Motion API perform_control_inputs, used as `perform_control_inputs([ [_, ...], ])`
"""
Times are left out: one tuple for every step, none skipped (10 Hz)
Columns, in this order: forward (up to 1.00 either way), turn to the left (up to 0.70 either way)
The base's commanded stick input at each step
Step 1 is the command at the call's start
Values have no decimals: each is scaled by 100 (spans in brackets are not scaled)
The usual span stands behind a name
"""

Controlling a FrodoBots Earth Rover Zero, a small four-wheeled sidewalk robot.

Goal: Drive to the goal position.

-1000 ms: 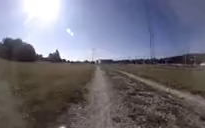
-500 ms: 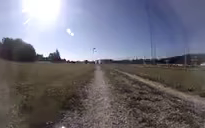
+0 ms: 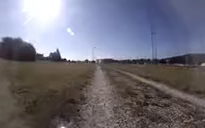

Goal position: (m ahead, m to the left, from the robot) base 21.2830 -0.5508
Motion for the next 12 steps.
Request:
perform_control_inputs([
  [50, 0],
  [50, 0],
  [50, 0],
  [50, 0],
  [50, 0],
  [50, 0],
  [50, 0],
  [50, 0],
  [50, 0],
  [50, 0],
  [50, 0],
  [50, 0],
])
